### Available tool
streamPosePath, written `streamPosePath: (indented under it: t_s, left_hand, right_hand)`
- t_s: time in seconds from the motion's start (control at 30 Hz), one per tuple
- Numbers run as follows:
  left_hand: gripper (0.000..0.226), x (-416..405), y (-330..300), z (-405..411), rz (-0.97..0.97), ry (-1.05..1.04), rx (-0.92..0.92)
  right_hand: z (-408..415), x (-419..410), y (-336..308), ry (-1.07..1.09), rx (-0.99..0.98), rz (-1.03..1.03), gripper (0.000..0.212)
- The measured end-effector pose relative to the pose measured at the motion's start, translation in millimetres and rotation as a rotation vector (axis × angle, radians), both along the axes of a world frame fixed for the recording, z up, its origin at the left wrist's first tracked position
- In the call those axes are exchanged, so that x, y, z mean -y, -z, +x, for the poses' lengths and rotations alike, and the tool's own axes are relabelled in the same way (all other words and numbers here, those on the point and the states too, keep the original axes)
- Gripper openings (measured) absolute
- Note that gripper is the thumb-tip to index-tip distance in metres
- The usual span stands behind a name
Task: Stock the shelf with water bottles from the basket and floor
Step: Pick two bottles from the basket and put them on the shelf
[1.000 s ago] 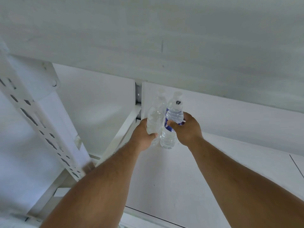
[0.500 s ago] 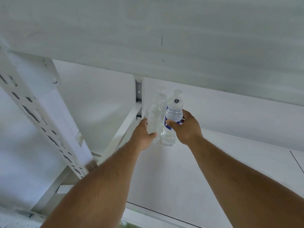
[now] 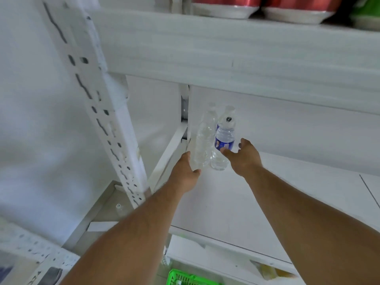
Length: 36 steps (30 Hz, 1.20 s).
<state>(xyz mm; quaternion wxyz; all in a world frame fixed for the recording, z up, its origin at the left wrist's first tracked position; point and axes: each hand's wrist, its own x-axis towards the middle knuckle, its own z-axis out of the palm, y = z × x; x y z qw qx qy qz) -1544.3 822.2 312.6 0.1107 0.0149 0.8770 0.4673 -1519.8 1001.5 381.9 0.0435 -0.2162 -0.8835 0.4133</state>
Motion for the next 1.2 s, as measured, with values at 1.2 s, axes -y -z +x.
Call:
streamPosePath:
  t_s: [1.2]
  left_hand:
    - [0.065,24.6,78.7,374.0,-0.783,0.546,0.112]
  right_hand:
    - [424.6,16.4,140.1,-0.492,0.566,0.440,0.075]
